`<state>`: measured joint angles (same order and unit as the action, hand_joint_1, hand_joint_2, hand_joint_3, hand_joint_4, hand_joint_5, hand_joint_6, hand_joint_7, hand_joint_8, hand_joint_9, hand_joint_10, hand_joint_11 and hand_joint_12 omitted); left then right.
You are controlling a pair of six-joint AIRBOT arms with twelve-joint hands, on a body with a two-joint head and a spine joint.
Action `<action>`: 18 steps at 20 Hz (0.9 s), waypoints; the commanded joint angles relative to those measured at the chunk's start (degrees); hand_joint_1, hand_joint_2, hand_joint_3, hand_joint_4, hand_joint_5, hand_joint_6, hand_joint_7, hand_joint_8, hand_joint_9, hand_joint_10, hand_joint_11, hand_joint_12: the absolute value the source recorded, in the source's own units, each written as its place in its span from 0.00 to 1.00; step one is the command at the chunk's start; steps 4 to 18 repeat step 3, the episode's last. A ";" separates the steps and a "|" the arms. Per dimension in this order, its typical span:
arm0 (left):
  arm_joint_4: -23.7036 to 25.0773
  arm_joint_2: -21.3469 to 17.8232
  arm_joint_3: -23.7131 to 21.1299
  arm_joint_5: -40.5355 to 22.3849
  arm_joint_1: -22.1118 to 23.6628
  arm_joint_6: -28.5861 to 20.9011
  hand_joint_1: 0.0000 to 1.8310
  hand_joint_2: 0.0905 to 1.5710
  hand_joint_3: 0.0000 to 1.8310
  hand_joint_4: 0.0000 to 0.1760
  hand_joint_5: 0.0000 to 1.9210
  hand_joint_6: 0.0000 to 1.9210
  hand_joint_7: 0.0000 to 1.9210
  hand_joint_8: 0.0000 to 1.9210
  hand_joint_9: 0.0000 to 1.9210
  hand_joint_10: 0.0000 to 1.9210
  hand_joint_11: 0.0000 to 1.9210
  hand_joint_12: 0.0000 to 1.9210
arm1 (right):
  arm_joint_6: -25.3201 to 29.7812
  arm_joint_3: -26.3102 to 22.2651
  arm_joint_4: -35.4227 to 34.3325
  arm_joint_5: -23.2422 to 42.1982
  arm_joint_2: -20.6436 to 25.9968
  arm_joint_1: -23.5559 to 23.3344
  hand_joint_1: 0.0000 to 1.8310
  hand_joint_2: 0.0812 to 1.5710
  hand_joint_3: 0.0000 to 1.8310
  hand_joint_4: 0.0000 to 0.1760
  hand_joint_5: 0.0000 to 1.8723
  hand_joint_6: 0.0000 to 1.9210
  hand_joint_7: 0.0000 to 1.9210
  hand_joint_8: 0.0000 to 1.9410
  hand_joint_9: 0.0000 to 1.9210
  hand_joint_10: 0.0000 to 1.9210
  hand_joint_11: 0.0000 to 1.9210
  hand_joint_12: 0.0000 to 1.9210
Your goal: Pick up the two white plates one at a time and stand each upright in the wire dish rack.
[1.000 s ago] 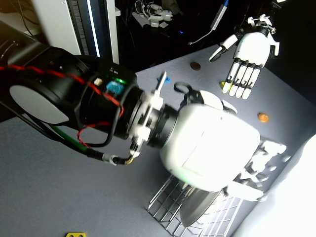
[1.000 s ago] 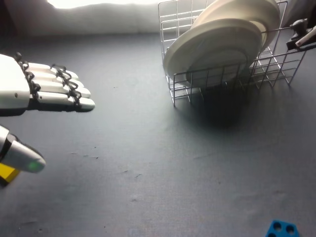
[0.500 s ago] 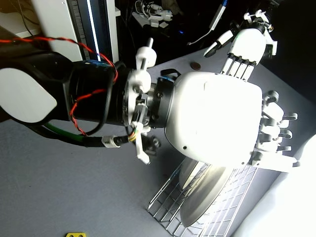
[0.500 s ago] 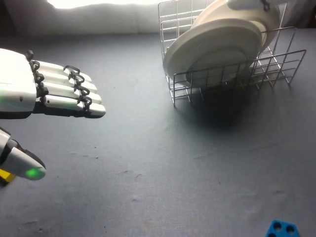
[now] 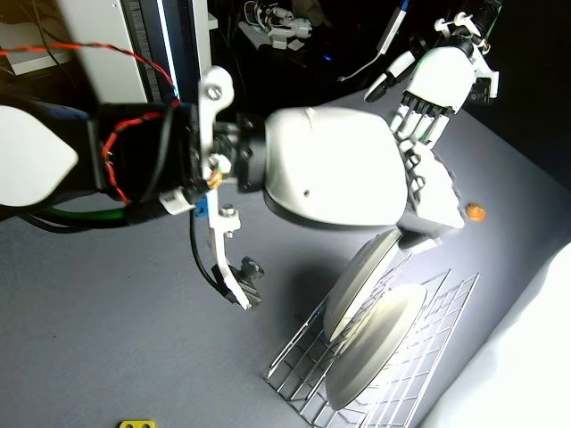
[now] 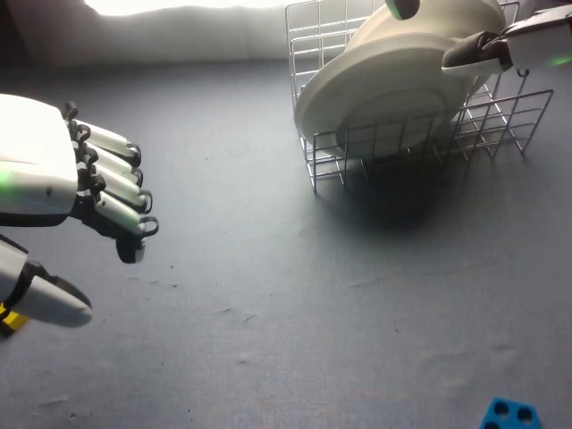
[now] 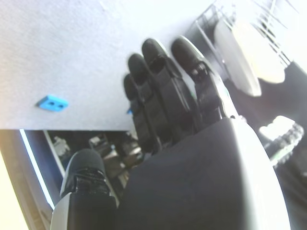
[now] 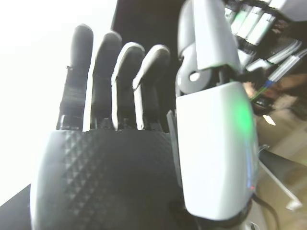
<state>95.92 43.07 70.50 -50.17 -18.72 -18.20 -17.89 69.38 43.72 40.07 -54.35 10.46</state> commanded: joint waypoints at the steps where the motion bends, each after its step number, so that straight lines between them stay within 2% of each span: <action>1: -3.32 -0.57 -0.01 -0.82 0.66 -0.20 0.07 0.81 0.01 0.00 0.24 0.43 0.25 0.78 0.24 0.97 0.20 1.00 | -0.09 -0.17 -1.60 5.64 0.39 0.09 0.70 0.60 0.00 0.00 0.27 0.95 0.33 1.00 0.36 1.00 0.37 1.00; 2: -3.32 -0.57 0.00 -0.83 0.66 -0.20 0.07 0.81 0.01 0.00 0.24 0.43 0.25 0.78 0.24 0.97 0.20 1.00 | -0.09 -0.33 -1.06 5.90 0.41 0.39 0.70 0.60 0.00 0.00 0.27 0.95 0.33 1.00 0.36 1.00 0.37 1.00; 3: -3.32 -0.59 0.05 -0.84 0.64 -0.20 0.17 0.83 0.00 0.00 0.60 0.96 0.60 0.98 0.60 1.00 0.60 1.00 | -0.10 -0.66 -0.33 6.56 0.55 1.03 0.65 0.66 0.02 0.00 0.47 0.60 0.51 1.00 0.57 1.00 0.61 1.00; 18: -3.32 -0.59 0.05 -0.84 0.64 -0.20 0.17 0.83 0.00 0.00 0.60 0.96 0.60 0.98 0.60 1.00 0.60 1.00 | -0.10 -0.66 -0.33 6.56 0.55 1.03 0.65 0.66 0.02 0.00 0.47 0.60 0.51 1.00 0.57 1.00 0.61 1.00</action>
